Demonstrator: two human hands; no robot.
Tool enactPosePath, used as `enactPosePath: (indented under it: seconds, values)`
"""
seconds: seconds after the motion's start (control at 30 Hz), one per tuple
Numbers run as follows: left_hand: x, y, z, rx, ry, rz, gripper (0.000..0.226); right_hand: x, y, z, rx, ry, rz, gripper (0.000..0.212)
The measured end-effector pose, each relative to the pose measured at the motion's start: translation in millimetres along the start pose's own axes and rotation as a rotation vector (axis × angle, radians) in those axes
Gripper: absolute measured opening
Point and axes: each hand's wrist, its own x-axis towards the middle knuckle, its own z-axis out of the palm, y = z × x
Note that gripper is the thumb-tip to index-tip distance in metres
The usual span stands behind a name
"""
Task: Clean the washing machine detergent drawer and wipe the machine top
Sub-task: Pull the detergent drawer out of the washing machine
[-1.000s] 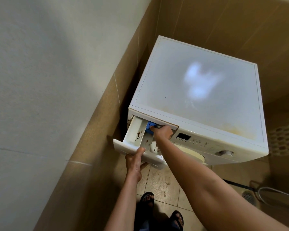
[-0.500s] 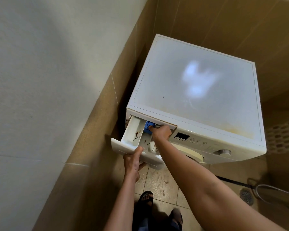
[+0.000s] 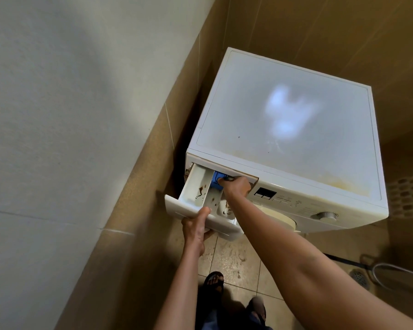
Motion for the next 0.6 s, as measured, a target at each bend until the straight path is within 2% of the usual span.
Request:
enactPosePath:
  seconds: [0.37, 0.6]
  values:
    - [4.1, -8.3, -0.6, -0.044, -0.019, 0.019, 0.061, 6.3, -3.1, -1.5, 0.097, -0.101, 0.172, 0.039]
    - [10.2, -7.5, -3.0, -0.015, -0.050, -0.009, 0.058, 9.2, -0.1, 1.1, 0.061, -0.046, 0.123, 0.038]
